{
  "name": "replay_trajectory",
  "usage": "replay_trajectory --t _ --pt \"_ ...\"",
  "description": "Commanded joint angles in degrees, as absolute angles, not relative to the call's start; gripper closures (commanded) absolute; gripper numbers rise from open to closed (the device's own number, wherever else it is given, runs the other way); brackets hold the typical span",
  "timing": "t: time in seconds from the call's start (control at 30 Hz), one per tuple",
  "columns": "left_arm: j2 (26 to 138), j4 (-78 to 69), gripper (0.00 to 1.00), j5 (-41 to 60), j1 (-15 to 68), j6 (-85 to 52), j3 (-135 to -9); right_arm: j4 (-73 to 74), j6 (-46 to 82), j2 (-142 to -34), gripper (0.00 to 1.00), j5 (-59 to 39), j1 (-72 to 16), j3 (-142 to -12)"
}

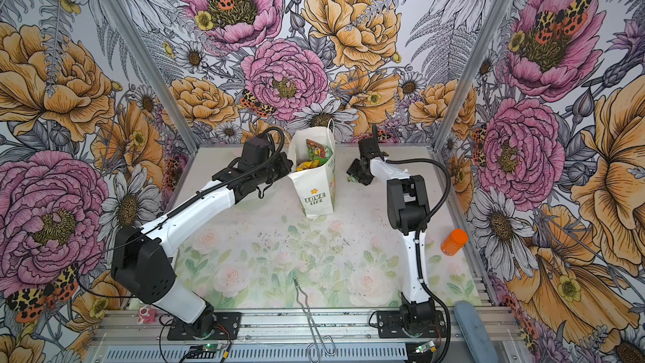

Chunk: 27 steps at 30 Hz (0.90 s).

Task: Place the snacks into the paper bag
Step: 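Close the right gripper on the light-green wrapper, then lift the light-green wrapper with the right gripper and carry it over the bag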

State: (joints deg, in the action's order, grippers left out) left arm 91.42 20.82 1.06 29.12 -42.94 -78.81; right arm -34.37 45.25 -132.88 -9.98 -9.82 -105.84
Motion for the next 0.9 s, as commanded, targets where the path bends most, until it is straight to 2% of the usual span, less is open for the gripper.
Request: replay_trajectory --t 0.0,0.5,0.87 --pt "90.53 20.58 1.0 1.51 28.57 -41.75 -78.13 -35.16 44.59 -133.79 0.51 -10.2 -9.8 -106.89" --pt "90.71 20.51 1.0 1.67 28.65 -41.91 -78.18 -34.9 39.62 -130.16 0.76 -11.76 -9.05 -105.06" --pt "90.7 20.39 1.0 1.58 28.56 -41.92 -78.18 -25.32 35.33 -119.37 0.82 -16.05 -8.39 -98.48"
